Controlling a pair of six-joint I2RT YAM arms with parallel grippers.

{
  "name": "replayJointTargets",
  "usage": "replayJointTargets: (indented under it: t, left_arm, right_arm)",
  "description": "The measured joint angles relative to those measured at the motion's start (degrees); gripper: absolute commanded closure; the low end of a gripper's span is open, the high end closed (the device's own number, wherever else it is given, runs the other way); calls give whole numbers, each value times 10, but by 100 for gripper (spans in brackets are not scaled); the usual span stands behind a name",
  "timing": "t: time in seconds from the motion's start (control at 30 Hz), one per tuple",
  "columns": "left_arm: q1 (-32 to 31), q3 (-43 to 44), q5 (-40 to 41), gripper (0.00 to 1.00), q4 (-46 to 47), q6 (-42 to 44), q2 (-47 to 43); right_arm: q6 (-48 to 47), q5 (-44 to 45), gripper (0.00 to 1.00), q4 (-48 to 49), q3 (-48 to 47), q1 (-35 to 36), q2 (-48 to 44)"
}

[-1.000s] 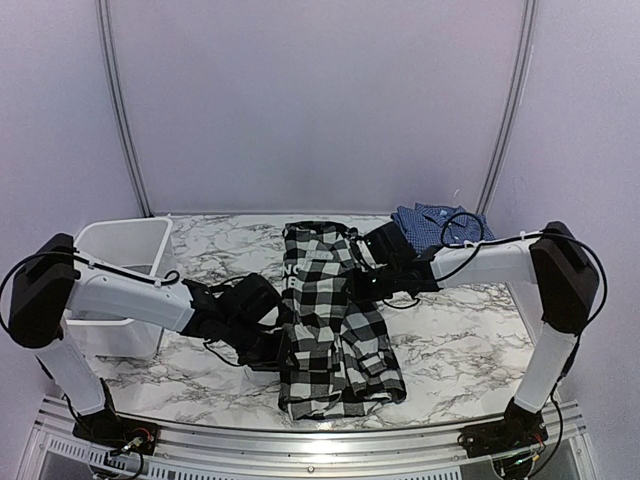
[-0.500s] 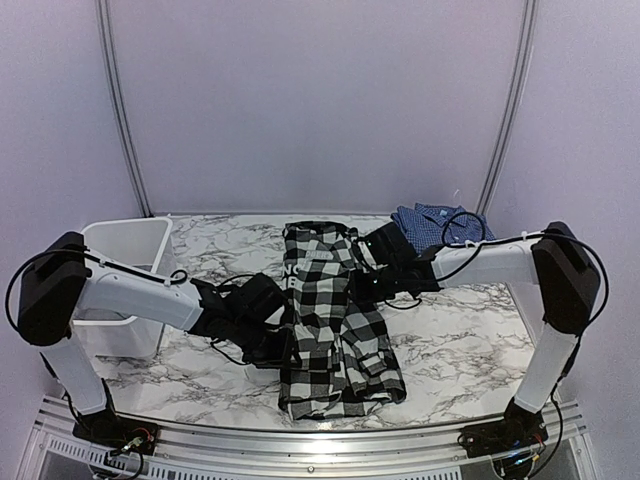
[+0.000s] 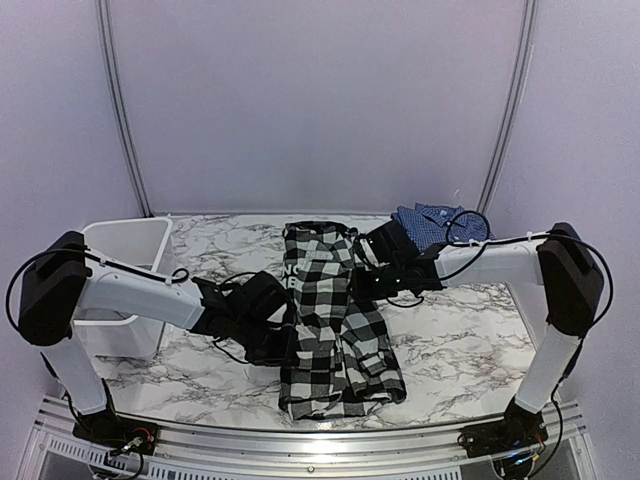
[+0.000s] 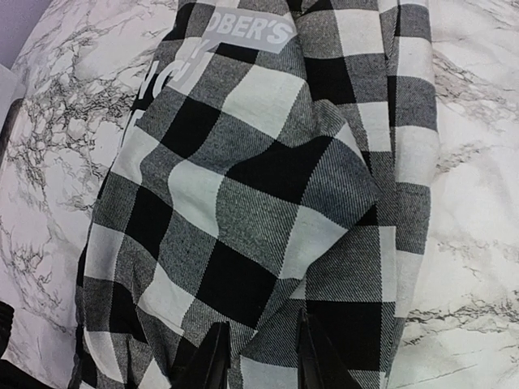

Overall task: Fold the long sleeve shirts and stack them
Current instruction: Smooth out the rectangle-folded shirt at the center of the board.

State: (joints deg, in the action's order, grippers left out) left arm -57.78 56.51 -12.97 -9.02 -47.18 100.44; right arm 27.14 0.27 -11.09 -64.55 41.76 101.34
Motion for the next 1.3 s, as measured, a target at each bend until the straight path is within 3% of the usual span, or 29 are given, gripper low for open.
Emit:
replayJointTargets:
  t: [0.63, 1.3]
  left_arm:
    - [-3, -28, -22, 100, -20, -10, -97]
    - [-12, -50, -9, 100, -24, -30, -87]
  right_arm:
    - [-24, 36, 76, -23, -41, 3, 5]
    - [-47, -21, 78, 41, -156, -42, 202]
